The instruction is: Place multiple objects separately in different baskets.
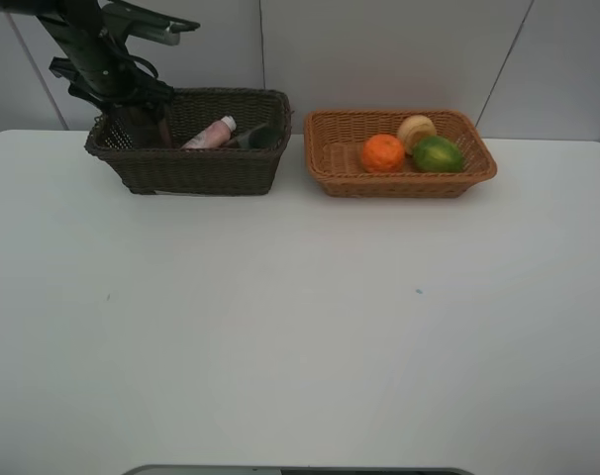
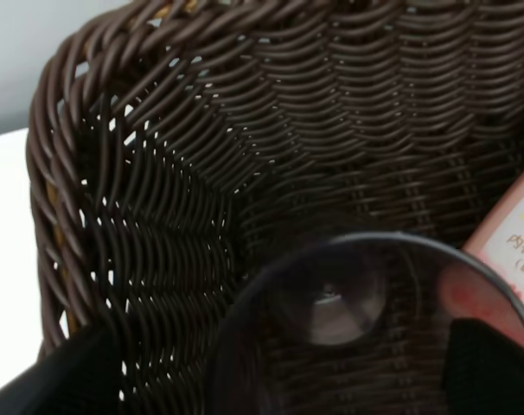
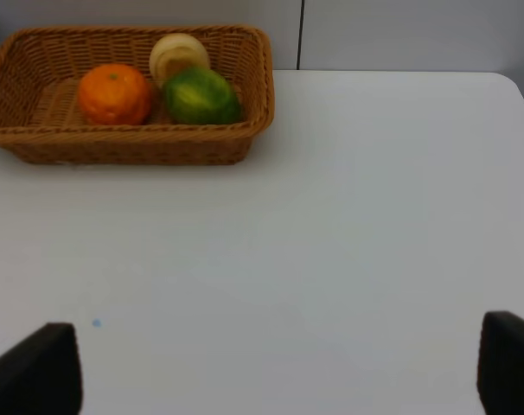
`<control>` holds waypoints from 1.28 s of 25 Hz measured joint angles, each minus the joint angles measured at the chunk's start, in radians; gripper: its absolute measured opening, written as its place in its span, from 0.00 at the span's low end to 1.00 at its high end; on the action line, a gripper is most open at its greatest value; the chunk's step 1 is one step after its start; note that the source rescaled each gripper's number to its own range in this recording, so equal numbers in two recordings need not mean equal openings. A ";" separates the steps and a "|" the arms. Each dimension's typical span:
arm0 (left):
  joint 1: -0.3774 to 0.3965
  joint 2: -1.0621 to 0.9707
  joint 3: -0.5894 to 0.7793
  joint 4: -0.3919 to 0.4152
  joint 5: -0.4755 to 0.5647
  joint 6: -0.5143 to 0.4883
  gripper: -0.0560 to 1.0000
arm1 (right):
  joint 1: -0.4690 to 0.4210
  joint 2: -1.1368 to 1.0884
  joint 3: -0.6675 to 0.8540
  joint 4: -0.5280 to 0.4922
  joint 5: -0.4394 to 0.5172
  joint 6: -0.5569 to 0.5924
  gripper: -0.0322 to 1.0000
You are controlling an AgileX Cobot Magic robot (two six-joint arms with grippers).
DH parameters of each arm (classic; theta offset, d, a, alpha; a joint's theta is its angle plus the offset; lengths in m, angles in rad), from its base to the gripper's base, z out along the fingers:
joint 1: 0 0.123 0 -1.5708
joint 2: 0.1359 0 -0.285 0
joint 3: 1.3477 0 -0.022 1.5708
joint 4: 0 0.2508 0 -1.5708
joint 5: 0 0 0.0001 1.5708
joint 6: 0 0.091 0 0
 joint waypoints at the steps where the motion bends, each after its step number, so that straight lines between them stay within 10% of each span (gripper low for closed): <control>1: -0.001 -0.012 0.000 -0.001 0.003 0.000 0.98 | 0.000 0.000 0.000 0.000 0.000 0.000 0.93; 9: -0.013 -0.200 0.062 -0.029 0.025 0.000 0.98 | 0.000 0.000 0.000 0.000 0.000 0.000 0.93; 21: 0.087 -0.874 0.638 -0.122 -0.021 0.000 0.98 | 0.000 0.000 0.000 0.000 0.000 0.000 0.93; 32: 0.111 -1.579 0.893 -0.248 0.277 0.000 0.98 | 0.000 0.000 0.000 0.000 0.000 0.000 0.93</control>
